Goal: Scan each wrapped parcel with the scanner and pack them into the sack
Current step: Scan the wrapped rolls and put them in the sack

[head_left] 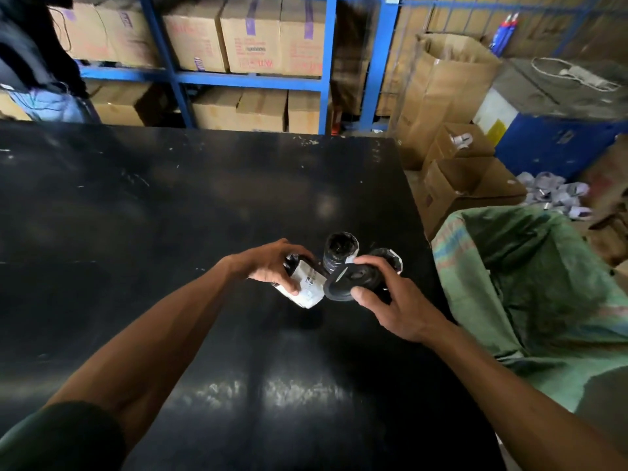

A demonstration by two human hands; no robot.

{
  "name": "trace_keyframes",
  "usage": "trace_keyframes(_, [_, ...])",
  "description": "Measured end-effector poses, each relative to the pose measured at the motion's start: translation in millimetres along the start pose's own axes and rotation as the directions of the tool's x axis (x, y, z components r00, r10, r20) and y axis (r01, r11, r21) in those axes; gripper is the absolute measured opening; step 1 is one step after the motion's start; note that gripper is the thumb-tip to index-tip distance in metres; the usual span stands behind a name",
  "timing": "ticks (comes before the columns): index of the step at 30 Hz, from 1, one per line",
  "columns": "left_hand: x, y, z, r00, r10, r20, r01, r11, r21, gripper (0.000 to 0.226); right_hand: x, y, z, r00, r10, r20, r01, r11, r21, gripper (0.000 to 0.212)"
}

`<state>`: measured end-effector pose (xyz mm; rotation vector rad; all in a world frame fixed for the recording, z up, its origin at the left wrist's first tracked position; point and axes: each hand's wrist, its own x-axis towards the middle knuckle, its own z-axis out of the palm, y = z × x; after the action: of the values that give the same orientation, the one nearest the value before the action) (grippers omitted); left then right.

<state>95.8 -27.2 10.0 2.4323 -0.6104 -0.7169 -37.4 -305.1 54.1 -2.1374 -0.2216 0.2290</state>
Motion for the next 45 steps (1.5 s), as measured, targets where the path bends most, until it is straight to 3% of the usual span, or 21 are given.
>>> trace_keyframes(13, [-4.0, 0.6, 2.2, 1.0, -0.001, 0.005, 0.001, 1.0, 0.014, 0.068, -7.6, 7.1, 8.6, 0.998, -0.006, -0.064, 0.009, 0.999, 0.048, 0.048])
trace_keyframes(17, [-5.5, -8.4, 6.2, 0.999, -0.014, -0.038, 0.014, 1.0, 0.008, 0.068, -9.7, 14.9, 14.7, 0.994, 0.088, -0.061, -0.084, 0.994, 0.072, 0.061])
trace_keyframes(20, [-10.2, -19.8, 10.3, 0.993, -0.031, -0.115, 0.028, 0.999, -0.023, 0.066, -7.9, 37.1, 33.4, 0.967, 0.24, -0.086, -0.229, 0.966, 0.119, 0.062])
trace_keyframes(23, [-17.9, -27.2, 20.0, 0.975, -0.06, -0.212, 0.036, 0.993, -0.112, 0.065, -5.7, 70.8, 55.6, 0.872, 0.464, -0.159, -0.438, 0.882, 0.174, 0.059])
trace_keyframes(28, [-25.2, -21.7, 47.3, 0.946, -0.136, -0.294, 0.019, 0.93, -0.367, 0.066, -7.2, 100.5, 79.4, 0.732, 0.645, -0.22, -0.66, 0.752, 0.006, 0.067])
trace_keyframes(37, [-24.1, 2.0, 78.5, 0.955, -0.111, -0.274, -0.06, 0.835, -0.547, 0.068, -21.7, 115.4, 92.9, 0.69, 0.712, -0.133, -0.715, 0.699, 0.033, 0.077])
trace_keyframes(41, [-10.1, 25.7, 95.0, 0.905, -0.213, -0.37, -0.097, 0.742, -0.664, 0.069, -18.3, 106.2, 81.3, 0.699, 0.692, -0.181, -0.704, 0.71, -0.001, 0.087])
trace_keyframes(43, [3.3, 43.5, 108.7, 0.848, -0.29, -0.445, -0.104, 0.731, -0.675, 0.075, -9.5, 93.8, 65.5, 0.714, 0.663, -0.223, -0.641, 0.748, 0.17, 0.087])
trace_keyframes(45, [17.6, 68.8, 123.3, 0.817, -0.322, -0.478, -0.096, 0.742, -0.663, 0.082, 1.0, 77.0, 45.1, 0.745, 0.653, -0.136, -0.535, 0.707, 0.463, 0.084])
